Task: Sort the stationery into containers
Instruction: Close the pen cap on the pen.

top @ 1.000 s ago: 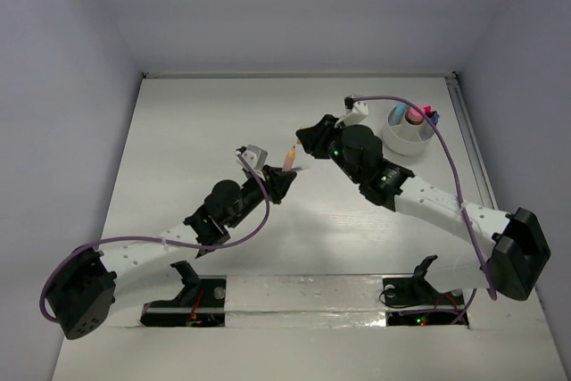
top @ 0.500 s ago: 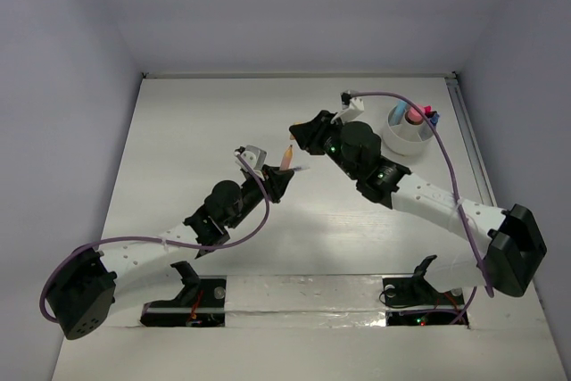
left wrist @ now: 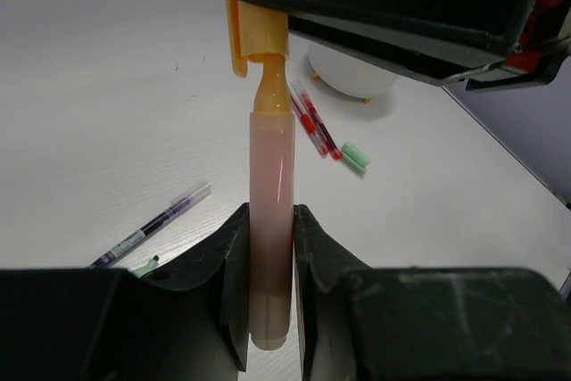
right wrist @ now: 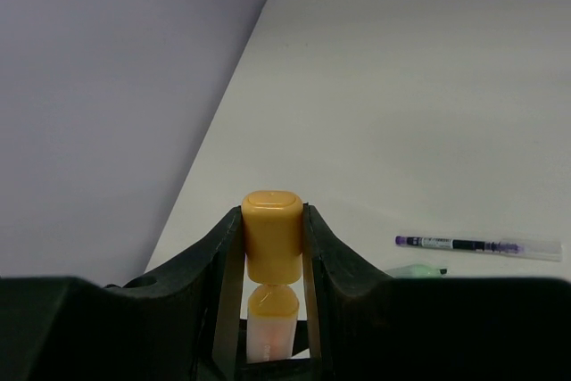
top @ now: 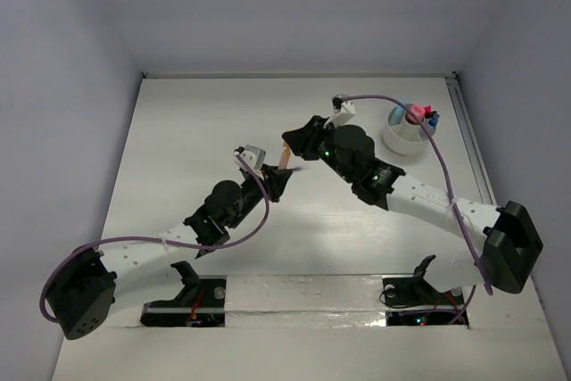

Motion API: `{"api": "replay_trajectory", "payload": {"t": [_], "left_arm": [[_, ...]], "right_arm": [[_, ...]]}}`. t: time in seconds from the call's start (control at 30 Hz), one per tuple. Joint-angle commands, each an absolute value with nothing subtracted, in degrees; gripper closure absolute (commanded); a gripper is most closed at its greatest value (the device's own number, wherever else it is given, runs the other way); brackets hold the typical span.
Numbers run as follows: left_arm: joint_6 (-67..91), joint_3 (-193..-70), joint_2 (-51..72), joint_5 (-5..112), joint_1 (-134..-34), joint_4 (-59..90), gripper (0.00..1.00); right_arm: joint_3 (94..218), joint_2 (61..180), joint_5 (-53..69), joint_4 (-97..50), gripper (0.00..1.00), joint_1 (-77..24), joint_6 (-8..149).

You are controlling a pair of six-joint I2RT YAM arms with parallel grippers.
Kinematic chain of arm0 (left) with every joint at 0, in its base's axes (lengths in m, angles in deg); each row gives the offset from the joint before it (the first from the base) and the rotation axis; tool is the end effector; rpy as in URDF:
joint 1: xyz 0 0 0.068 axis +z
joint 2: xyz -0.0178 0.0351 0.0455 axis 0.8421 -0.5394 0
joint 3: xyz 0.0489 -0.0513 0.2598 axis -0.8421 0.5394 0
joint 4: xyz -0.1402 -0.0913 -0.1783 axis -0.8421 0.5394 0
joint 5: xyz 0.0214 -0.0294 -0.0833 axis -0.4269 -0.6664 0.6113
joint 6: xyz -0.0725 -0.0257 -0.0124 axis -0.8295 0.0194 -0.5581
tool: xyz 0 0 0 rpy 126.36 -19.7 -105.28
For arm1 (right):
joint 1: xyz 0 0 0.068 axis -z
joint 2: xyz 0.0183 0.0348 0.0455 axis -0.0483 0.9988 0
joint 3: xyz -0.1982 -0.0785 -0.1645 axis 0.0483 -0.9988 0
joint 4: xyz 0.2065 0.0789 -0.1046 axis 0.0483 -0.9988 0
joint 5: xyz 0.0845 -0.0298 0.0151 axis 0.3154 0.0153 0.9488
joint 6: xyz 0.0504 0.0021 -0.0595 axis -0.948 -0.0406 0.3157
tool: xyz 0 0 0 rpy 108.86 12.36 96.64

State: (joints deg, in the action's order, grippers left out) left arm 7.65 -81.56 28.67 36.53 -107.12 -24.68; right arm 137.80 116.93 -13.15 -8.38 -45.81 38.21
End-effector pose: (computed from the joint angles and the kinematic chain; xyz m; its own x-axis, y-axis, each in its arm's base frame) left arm 0.1622 -0.1762 0.2695 -0.1014 -0.2976 -0.9493 0.6559 0.6975 -0.2887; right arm 0.2341 0.2419 0.3307 -0.4146 0.4522 -0.7897 -0.4060 0.6847 0.6053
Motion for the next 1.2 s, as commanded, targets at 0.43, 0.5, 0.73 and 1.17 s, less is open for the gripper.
{"api": "replay_trajectory", "payload": {"t": [0.43, 0.5, 0.73, 1.17], "left_arm": [[7.93, -81.56, 32.33, 32.41, -106.84, -25.75, 1.0], [7.92, -81.29, 33.12, 31.8, -106.84, -25.66, 1.0], [8.01, -80.94, 34.18, 30.65, -106.84, -25.31, 1.0], [9.59, -80.85, 36.29, 28.02, -106.84, -23.29, 1.0]], "right_arm": [[137.79, 117.94, -17.89, -2.93, 1.0, -50.76, 36.63], [137.26, 118.03, -18.33, -2.75, 1.0, -50.76, 35.93], [137.17, 118.64, -17.54, -2.67, 1.0, -51.28, 34.96], [136.38, 121.29, -11.48, -4.42, 1.0, -52.87, 32.06]]}}
